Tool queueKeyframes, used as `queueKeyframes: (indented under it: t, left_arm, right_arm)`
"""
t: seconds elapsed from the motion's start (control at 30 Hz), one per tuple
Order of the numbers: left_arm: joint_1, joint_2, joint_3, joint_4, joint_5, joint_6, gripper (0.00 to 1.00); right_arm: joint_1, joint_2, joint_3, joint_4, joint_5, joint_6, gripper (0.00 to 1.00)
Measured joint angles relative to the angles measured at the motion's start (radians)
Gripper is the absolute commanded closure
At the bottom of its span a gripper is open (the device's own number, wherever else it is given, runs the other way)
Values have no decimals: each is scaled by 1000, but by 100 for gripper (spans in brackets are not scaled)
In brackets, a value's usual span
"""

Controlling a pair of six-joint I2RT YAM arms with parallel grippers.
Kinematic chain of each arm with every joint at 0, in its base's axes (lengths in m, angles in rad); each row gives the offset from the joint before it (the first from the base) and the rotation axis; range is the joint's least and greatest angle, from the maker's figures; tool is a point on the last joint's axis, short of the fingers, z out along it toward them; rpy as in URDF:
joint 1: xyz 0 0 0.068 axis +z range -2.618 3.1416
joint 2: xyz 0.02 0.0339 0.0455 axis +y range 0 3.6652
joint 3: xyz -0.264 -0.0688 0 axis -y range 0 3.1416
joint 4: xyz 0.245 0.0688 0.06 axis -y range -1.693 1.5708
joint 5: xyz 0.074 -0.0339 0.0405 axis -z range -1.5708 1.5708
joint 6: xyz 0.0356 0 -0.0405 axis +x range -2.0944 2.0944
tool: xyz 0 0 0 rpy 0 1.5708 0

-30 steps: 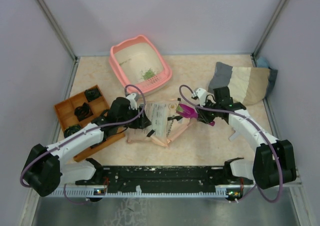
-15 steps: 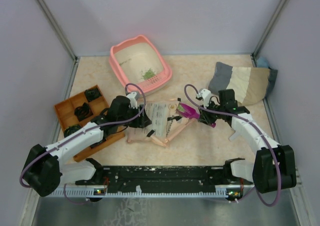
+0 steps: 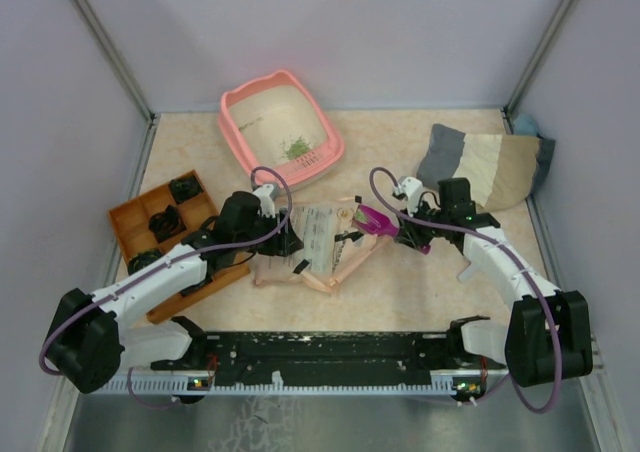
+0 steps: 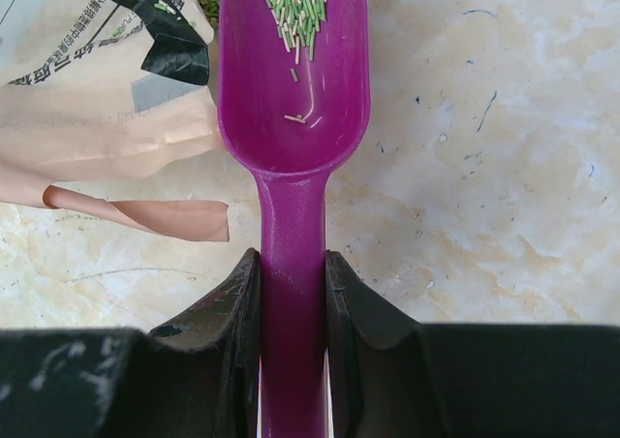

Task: Fill the litter box with clean litter
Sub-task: 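Scoop the cat litter from the cat litter bag.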

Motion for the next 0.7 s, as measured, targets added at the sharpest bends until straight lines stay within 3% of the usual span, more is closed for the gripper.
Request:
queueKeyframes:
  t: [0.7]
  left_arm:
    - [0, 2, 19, -26, 5, 14, 38]
  right_arm:
    - [-52, -34, -26, -15, -27, 15, 100]
